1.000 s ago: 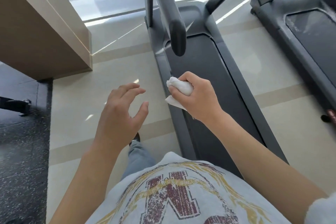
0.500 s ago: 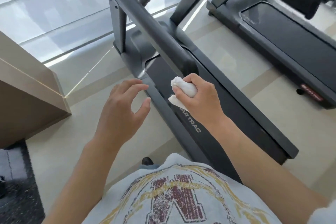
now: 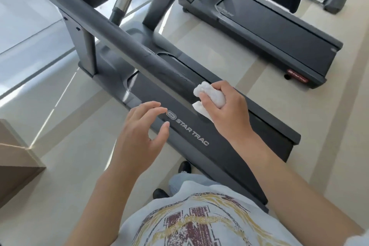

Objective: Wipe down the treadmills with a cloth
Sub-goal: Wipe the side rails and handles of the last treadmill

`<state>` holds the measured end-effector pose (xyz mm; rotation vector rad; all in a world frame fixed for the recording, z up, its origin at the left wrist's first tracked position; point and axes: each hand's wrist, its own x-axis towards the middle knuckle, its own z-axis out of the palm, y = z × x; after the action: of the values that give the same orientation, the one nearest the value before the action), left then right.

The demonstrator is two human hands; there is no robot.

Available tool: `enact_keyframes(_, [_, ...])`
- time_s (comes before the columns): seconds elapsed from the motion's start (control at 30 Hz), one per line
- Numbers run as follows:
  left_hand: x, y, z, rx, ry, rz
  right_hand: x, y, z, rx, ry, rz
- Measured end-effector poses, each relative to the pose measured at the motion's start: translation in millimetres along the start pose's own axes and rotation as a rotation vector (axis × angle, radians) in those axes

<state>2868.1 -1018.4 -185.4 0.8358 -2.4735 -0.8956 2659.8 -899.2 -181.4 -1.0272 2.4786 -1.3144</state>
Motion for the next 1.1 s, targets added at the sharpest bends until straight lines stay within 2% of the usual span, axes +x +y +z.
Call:
enact_keyframes(0.13, [44.8, -3.0, -5.2, 0.019, 0.030, 0.037, 34.8, 6.3, 8.8, -0.004, 0.010, -0.005])
enact_keyframes(0.37, [114.3, -10.2, -9.5, 0.111, 0.063, 0.066, 82.9, 8.4, 37.4, -0.090, -0.138, -0.032])
enact_keyframes(0.5, [140.8, -18.8, -10.2, 0.121, 0.073, 0.245, 88.5, 7.6, 37.5, -0.094, -0.198, 0.006])
enact_keyframes(0.8, [223.6, -53.9, -17.0, 0.068, -0.128, 0.390, 105.3, -7.6, 70.6, -0.335, -0.120, 0.057])
enact_keyframes(0.97, [257.4, -86.8, -40.9, 0.084, -0.260, 0.433, 119.3, -29.8, 107.1, -0.562, 0.016, 0.014])
enact_keyframes(1.1, [275.8, -111.6, -57.4, 0.104, -0.357, 0.466, 139.2, -52.3, 142.0, -0.632, 0.119, 0.008])
